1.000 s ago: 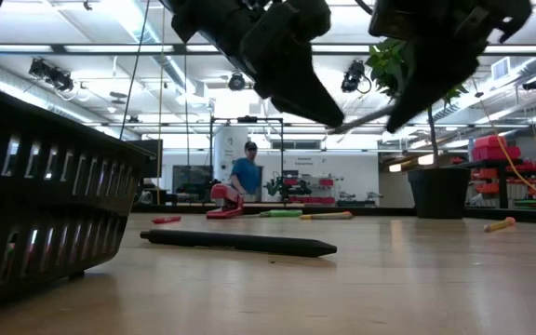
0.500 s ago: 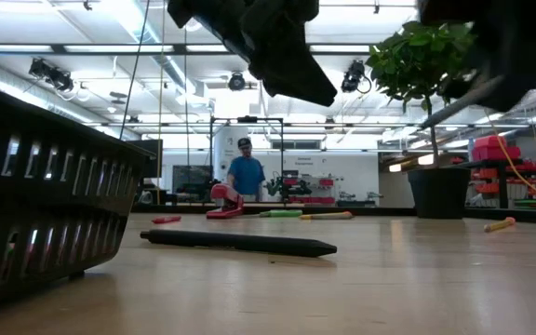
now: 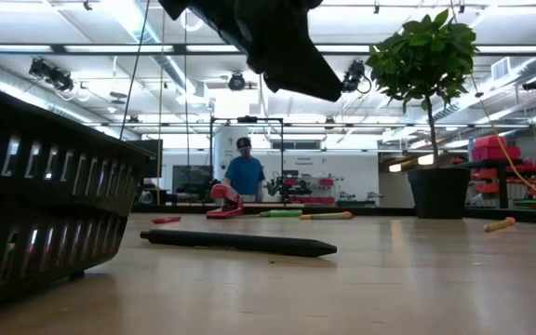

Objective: Sort crayons/erasers/pens/pencils in bins
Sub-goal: Put the left gray crayon into the middle right black bin

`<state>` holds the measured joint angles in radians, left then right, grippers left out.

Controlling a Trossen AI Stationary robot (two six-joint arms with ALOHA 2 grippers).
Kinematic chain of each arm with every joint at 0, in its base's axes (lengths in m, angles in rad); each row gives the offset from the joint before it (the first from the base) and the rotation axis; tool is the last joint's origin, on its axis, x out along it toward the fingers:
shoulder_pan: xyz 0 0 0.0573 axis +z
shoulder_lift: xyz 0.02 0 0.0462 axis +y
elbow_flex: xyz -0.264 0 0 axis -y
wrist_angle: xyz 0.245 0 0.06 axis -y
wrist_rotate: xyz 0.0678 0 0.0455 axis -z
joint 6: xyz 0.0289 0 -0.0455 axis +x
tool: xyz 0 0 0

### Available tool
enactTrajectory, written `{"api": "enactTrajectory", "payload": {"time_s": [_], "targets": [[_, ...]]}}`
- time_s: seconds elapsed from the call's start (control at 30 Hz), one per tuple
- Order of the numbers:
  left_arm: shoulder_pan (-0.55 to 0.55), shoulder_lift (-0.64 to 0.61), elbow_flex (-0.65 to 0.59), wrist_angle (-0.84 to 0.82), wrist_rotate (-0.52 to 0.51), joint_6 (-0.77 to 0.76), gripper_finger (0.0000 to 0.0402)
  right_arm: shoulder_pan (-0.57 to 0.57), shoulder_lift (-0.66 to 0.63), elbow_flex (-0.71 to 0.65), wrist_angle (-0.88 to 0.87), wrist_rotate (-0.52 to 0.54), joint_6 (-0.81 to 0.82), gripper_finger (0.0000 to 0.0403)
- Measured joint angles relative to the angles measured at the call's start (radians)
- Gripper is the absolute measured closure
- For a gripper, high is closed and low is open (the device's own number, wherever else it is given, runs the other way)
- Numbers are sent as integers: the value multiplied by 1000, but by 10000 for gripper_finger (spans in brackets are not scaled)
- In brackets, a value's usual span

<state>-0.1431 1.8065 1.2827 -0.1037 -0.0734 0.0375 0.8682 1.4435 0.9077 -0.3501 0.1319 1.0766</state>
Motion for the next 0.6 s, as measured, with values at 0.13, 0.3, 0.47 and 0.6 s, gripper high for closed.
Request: {"api": "enactTrajectory", "payload": {"time_s": [0.13,0.3,0.47,0.6], "targets": [[-5,18,1,27,-15,22,274,24,44,0,3,14,73,362],[30,21,1,62,-20,46,277,19,136,0,2,18,276,362],[79,20,1,62,-23,86,280,19,184,0,14,18,481,361],[112,20,1,53,-22,87,276,26,189,0,24,31,566,360]]}}
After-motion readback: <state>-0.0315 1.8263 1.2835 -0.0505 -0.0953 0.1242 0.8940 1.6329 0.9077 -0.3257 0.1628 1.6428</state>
